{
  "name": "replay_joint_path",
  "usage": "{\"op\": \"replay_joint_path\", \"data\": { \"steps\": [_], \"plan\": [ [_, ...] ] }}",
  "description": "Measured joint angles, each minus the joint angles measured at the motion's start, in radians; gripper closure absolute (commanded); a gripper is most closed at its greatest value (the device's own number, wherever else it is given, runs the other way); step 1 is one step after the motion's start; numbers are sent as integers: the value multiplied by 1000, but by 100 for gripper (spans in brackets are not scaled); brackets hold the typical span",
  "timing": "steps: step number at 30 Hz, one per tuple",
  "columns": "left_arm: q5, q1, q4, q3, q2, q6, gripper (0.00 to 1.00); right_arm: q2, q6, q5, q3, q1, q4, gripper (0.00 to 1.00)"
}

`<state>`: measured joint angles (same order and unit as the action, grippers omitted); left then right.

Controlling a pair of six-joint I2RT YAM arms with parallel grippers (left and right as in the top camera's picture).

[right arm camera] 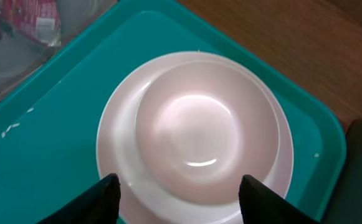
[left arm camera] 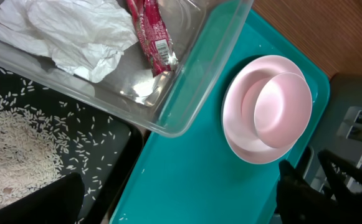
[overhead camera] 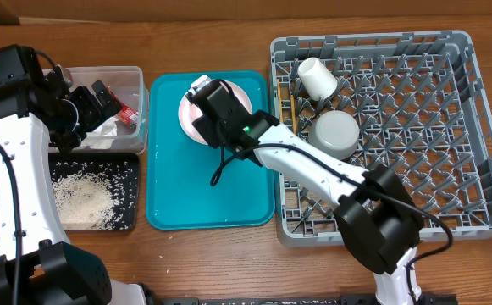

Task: Sort waste into correct bins and load items into the dishwasher
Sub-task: 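Move the right gripper back toward the pink plate, then grip the pink plate's rim with the right gripper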

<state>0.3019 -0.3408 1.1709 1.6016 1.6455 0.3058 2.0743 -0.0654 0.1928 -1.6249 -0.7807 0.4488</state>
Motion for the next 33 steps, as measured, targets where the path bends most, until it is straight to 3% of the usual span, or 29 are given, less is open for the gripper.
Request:
{"op": "replay_joint_path", "data": {
  "steps": [11,14,18,21,24,30,33],
  "plan": [
    [0,0,0,0,0,0,0,54,-88,-59,0,6,-149,38],
    [0,0,0,0,0,0,0,74,-94,-85,0,6,-150,49],
    [0,0,0,0,0,0,0,114,-96,-105,0,6,-148,53],
    [0,0,0,0,0,0,0,136,-97,-111,0,7,-140,65],
    [0,0,0,0,0,0,0,142,-98,-115,0,11,-126,71],
    [0,0,0,0,0,0,0,143,-93,-116,0,20,-120,96],
    [0,0,0,0,0,0,0,143,-92,-114,0,20,-116,96]
  ]
}}
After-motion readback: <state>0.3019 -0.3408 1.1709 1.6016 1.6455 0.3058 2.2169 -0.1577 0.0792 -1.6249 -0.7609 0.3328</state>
